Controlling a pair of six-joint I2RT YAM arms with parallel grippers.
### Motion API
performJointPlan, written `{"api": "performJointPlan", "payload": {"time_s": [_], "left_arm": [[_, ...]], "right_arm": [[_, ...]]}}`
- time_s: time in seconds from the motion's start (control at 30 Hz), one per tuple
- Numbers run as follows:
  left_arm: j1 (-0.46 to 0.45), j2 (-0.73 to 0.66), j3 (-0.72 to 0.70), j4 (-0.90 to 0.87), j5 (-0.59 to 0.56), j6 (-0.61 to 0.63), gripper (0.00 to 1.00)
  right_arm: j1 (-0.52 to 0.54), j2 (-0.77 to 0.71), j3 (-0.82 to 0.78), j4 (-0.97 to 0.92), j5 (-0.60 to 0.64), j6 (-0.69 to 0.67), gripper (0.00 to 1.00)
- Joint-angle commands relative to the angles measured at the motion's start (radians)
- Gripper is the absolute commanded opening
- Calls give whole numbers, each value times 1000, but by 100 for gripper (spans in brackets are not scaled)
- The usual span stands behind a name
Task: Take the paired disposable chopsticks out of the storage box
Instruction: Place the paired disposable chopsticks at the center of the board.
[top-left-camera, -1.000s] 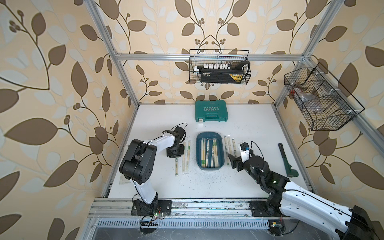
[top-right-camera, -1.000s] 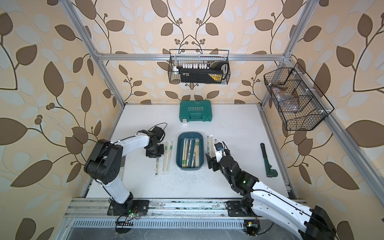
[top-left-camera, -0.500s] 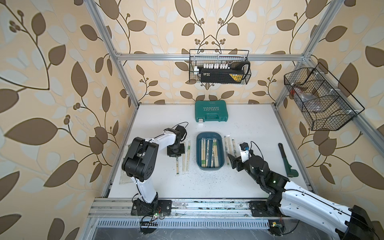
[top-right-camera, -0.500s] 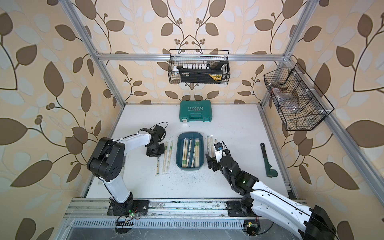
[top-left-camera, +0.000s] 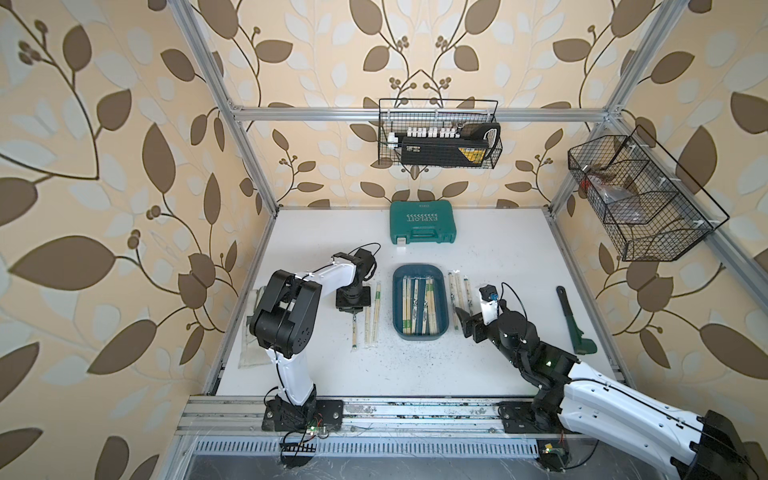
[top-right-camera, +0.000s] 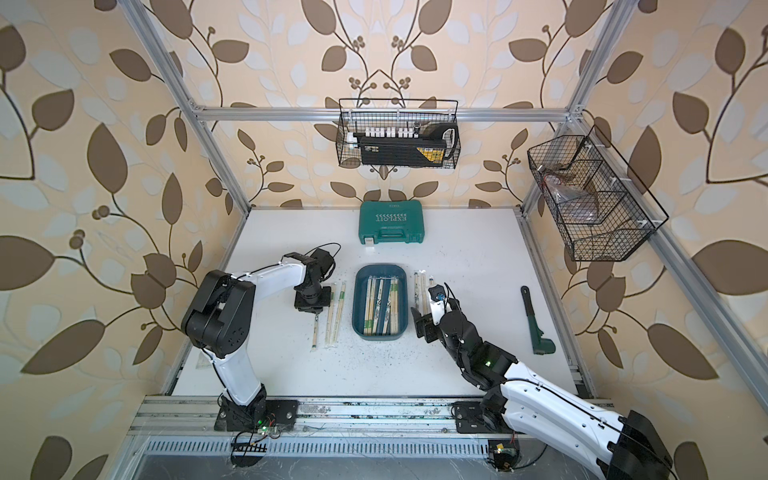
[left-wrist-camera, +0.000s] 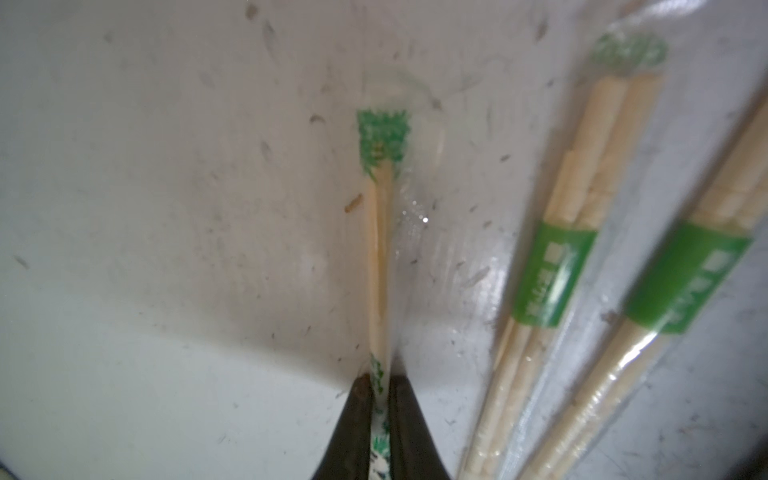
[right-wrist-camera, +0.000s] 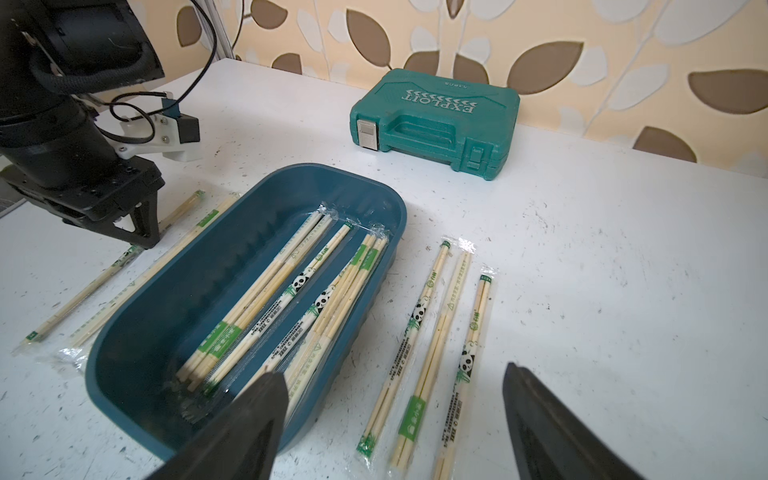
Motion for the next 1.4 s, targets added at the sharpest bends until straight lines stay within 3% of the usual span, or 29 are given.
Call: {"api": "performJointPlan", "payload": {"time_s": [0.0,0.53,0.67,1.0,1.07,1.13,1.2,1.3,1.37], "left_arm": [[-26,44,13,132,53,22,14],[-31,61,55,119,36,7,14],[-30,58,50,117,28,7,25],[-38,8,63,91,17,-1,30],[-46,-23,78,66,6,-3,33],[-58,-69,97,31,-11,-6,36],[-72,-134,115,-7,-39,-7,37],[-87,-269,87,-18,-74,-15,41],[-86,-374,30,4,-87,-26,42]], "right_arm": [[3,0,21,14,9,-3,85],[3,-12,19,12,8,-3,85],[3,-11,20,12,6,-3,85],[3,-12,20,12,8,-3,85],[3,-12,20,17,9,9,87],[2,-8,25,16,39,65,99],[-2,-15,73,-49,53,139,100],[-8,-29,188,-155,-88,138,100],[-7,1,277,-246,-93,175,96]]}}
